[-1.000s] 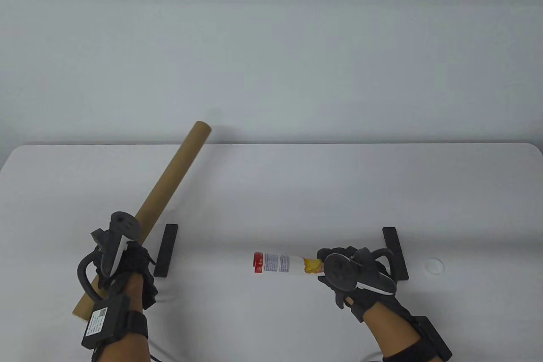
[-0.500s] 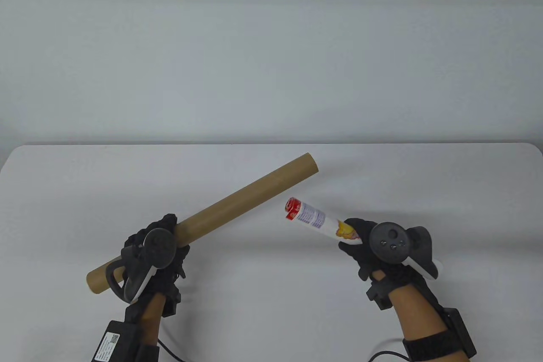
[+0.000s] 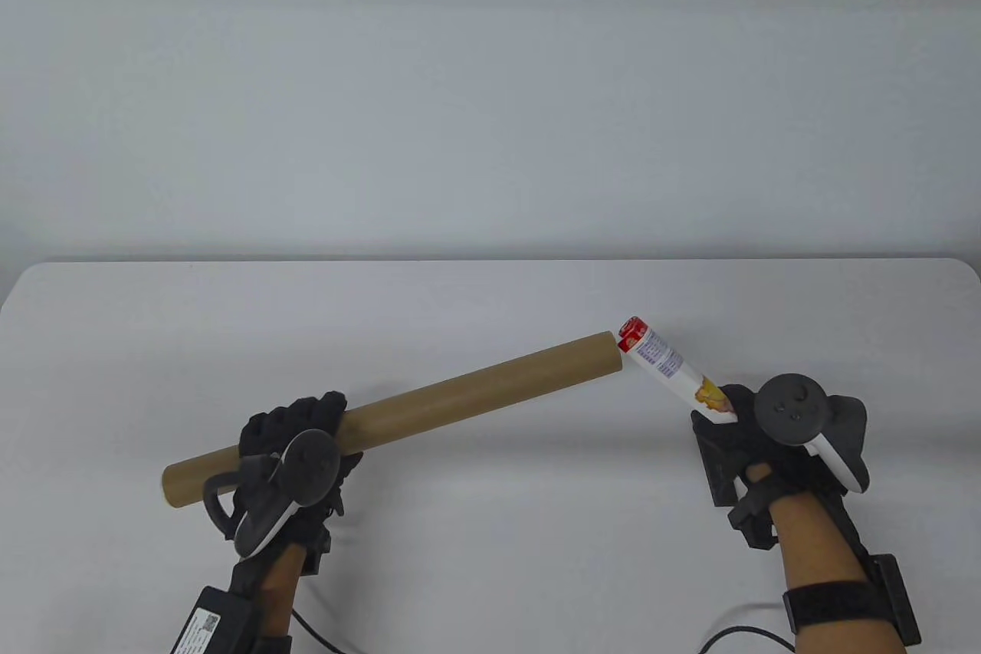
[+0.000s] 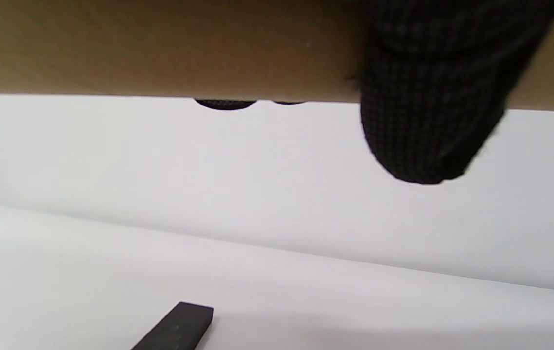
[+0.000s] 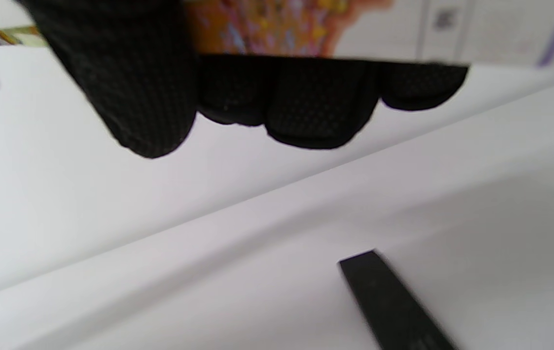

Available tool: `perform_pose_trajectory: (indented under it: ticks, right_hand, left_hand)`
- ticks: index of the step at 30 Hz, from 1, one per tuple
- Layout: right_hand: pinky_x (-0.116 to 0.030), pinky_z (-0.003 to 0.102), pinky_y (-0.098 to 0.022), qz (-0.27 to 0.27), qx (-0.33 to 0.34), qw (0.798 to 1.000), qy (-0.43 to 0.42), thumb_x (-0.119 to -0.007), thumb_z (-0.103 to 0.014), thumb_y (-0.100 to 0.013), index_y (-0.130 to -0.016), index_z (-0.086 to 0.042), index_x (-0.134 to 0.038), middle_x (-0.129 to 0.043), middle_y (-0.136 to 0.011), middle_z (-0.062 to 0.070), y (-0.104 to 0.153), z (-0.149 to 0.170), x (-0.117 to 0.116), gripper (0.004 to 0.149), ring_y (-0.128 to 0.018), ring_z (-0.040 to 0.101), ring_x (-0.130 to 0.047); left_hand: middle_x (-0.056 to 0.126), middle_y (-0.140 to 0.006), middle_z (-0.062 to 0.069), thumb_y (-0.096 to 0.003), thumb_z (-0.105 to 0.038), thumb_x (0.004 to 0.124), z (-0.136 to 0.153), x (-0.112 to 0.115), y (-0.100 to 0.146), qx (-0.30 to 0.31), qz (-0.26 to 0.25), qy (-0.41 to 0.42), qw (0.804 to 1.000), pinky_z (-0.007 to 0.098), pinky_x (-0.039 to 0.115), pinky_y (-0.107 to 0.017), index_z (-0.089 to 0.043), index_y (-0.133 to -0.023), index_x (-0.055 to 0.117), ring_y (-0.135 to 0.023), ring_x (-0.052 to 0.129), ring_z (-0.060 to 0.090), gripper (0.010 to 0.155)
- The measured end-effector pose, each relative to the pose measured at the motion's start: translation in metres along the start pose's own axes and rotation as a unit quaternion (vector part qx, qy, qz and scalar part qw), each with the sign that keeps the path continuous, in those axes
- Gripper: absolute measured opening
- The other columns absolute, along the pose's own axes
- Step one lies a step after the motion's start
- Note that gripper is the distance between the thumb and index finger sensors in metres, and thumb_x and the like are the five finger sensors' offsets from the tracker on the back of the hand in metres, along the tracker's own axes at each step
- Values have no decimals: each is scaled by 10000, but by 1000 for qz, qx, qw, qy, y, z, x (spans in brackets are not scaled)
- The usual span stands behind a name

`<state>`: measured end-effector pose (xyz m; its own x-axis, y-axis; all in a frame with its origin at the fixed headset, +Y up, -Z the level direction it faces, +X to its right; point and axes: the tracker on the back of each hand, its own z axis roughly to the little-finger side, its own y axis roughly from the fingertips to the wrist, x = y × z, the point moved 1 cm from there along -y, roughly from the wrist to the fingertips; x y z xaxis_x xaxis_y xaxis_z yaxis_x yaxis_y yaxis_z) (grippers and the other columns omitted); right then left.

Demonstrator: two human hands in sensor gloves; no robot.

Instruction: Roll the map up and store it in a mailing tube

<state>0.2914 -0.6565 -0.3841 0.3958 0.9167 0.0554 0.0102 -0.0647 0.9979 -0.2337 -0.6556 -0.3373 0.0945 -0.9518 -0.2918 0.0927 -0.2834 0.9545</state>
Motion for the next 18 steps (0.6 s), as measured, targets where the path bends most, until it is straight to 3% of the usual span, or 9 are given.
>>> perform_pose_trajectory:
  ticks: [8, 12, 18]
  right_hand:
    - [-810, 534, -501, -26, 69, 993, 92, -979, -397, -433, -867, -160, -858, -956, -637, 11, 5, -9, -12, 509, -499, 262, -1013]
    - [-797, 540, -517, -10, 144, 971, 190, -981, -398, -425, -867, -176, -857, -951, -646, 6, 10, -25, -18, 510, -516, 266, -1006]
    - [-790, 537, -521, 43, 242, 940, 237, -988, -397, -411, -861, -188, -858, -948, -640, 1, 22, -65, -32, 513, -517, 263, -999]
  left_hand:
    - [781, -947, -123, -266, -561, 1050, 19, 4, -4, -12, 19, 12, 1000, 447, 516, -819, -493, -899, 670, -909, 831, 162, 741]
    - [769, -957, -136, -268, -554, 1050, 21, 10, -6, 19, 30, -14, 999, 458, 485, -832, -502, -899, 662, -937, 812, 157, 743]
    - [781, -954, -124, -273, -580, 1036, 5, 23, -6, 65, 66, -39, 995, 480, 535, -819, -490, -905, 667, -931, 840, 151, 737]
